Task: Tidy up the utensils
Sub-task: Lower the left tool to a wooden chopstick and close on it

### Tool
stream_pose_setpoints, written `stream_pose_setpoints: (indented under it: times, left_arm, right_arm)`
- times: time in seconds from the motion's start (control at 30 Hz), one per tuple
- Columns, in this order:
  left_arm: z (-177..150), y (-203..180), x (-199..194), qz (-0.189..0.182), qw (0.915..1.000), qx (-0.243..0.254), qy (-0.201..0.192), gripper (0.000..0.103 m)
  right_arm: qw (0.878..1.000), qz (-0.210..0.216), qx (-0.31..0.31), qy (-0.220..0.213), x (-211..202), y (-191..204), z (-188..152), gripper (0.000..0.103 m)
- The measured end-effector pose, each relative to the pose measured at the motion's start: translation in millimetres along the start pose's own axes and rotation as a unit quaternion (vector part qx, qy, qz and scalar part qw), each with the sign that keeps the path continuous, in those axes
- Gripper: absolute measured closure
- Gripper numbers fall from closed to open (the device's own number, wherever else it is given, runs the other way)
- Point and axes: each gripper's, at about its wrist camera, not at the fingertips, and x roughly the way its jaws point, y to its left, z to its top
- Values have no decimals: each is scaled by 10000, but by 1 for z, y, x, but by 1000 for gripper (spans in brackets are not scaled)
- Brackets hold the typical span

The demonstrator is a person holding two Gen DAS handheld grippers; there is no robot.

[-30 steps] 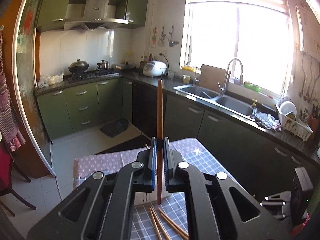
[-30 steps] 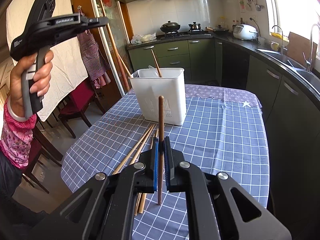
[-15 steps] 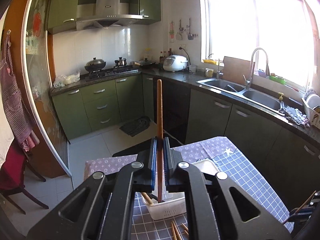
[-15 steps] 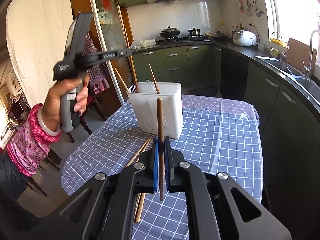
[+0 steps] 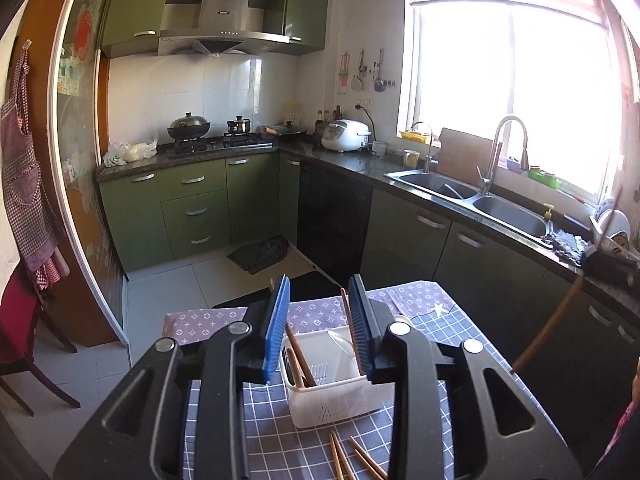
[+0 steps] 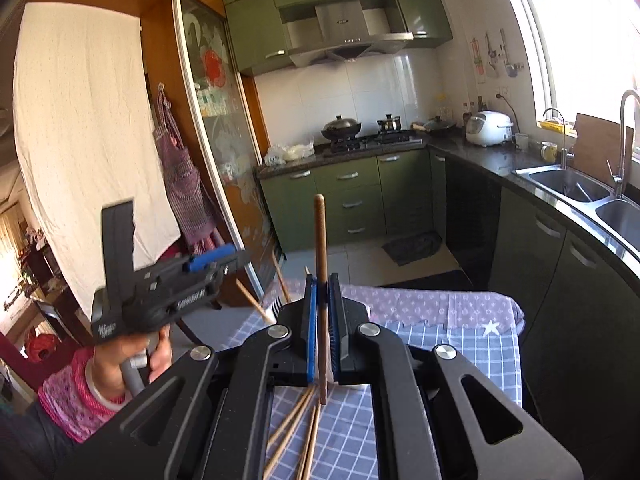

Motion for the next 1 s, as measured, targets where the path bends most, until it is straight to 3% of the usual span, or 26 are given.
stream_pose_setpoints:
  times: [0.17, 0.3, 0.43, 0.57, 0.8, 1.0]
  left_arm:
    - [-16, -3, -25, -105, 9999, 87, 41, 67]
    - [-38, -3, -35, -148, 9992, 188, 320, 67]
    - [-66, 2, -28, -187, 9952, 166, 950, 67]
    - [-93, 9, -7, -350, 9847, -43, 1704, 67]
    - [-137, 8, 32, -473, 9620, -261, 2676, 67]
    - [-168, -3, 57, -508, 9432, -287, 3270, 67]
  right_arm:
    - [9985, -26, 210, -504, 17, -5, 48, 97]
    - [9993, -293, 123, -204, 56, -6, 49, 97]
    - [9985, -426, 92, 319, 98, -10, 21, 97]
    - [9968, -460, 16, 651, 119, -10, -1, 95]
    - [9974, -440, -96, 557, 75, -8, -32, 83]
    - [9881, -693, -180, 1363, 67, -24, -112, 78]
